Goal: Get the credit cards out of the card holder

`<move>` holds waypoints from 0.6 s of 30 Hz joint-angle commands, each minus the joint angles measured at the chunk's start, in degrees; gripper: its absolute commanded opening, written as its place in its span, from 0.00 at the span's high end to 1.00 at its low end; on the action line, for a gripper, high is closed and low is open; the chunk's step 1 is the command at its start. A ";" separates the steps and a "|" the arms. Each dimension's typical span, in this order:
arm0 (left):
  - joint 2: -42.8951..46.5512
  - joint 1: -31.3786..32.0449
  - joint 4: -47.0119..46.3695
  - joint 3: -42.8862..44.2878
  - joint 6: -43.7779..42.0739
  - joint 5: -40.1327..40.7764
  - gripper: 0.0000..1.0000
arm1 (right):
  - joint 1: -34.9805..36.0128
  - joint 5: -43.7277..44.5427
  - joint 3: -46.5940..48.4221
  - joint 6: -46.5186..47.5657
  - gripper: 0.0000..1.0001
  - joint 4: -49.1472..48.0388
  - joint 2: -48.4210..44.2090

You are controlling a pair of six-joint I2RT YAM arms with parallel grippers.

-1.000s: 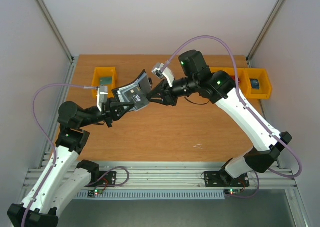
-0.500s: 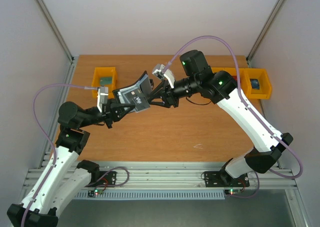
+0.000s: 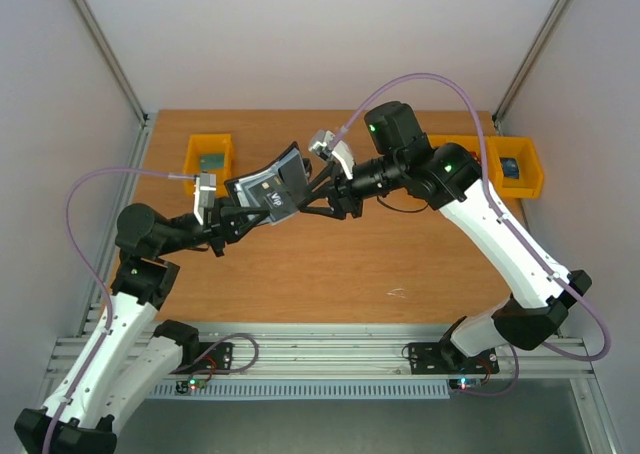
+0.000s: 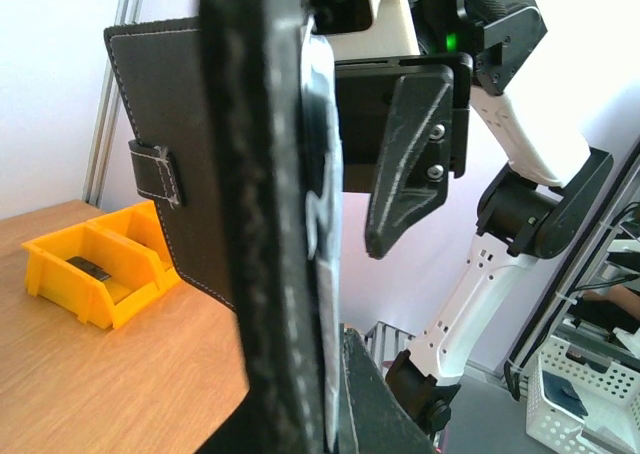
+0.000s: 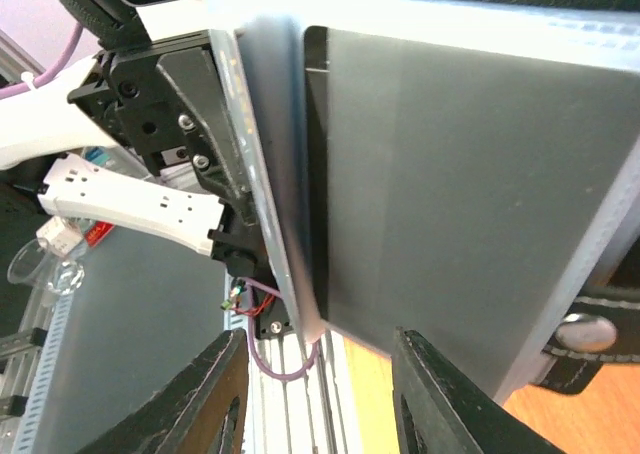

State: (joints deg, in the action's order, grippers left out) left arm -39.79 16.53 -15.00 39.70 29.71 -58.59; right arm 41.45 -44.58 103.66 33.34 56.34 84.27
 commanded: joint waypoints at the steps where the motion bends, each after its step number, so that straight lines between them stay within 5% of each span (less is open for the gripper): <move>1: 0.66 -0.10 -2.49 0.02 -0.92 0.68 1.00 | 0.14 -0.60 1.11 0.90 0.61 0.73 -1.68; 11: 0.69 -0.09 -2.44 -0.01 -1.06 0.58 1.00 | 0.29 2.18 0.54 -2.46 0.70 -3.90 0.46; 18: 0.56 -0.10 -2.51 -0.01 -1.06 0.67 1.00 | 1.08 -1.33 1.00 -1.79 0.66 -3.81 1.66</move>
State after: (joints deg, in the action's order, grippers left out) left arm -39.77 16.53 -14.79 39.68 29.52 -58.24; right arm 41.80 -43.99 103.68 31.57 53.47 85.12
